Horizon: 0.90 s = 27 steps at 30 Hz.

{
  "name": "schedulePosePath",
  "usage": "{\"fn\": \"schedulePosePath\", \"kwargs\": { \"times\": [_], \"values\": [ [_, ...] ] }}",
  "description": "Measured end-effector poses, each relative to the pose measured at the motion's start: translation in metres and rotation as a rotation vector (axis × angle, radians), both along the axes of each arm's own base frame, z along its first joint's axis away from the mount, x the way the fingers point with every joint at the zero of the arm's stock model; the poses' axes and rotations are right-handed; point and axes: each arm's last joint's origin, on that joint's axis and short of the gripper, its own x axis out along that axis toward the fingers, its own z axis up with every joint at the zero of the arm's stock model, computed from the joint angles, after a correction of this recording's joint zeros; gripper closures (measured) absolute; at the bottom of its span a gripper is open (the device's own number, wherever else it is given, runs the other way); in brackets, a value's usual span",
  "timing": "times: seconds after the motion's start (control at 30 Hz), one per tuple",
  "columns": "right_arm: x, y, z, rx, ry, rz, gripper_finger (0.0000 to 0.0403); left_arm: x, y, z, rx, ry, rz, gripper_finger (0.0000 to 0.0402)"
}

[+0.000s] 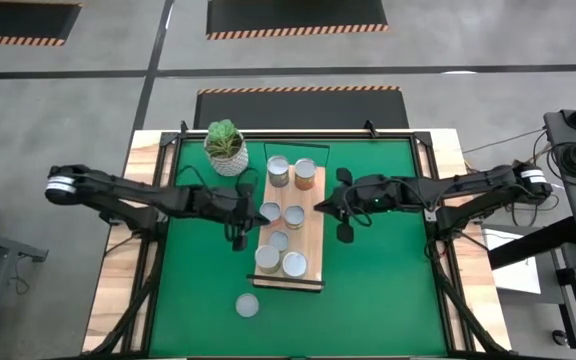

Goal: Pick and place cans onto a shelf
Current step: Adjust the canned goods on the shelf

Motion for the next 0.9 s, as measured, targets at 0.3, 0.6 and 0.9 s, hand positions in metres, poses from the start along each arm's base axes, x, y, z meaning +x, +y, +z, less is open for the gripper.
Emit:
{"fn": "schedulePosePath", "kwargs": {
  "times": [0.3,0.6,0.9],
  "values": [
    [-0.003,-0.005,-0.015,-0.015,-0.056,-0.011,0.0392,0.020,-0.001,-0.039,0.020,0.119,-0.038,0.0402],
    [-0.004,-0.007,-0.014,-0.004,-0.069,-0.021,0.0392,0.025,-0.003,-0.044,-0.014,0.118,-0.066,0.0402],
    [-0.004,-0.007,-0.014,-0.005,-0.070,-0.021,0.0392,0.023,-0.003,-0.046,-0.050,0.152,-0.051,0.0402]
  ]
}}
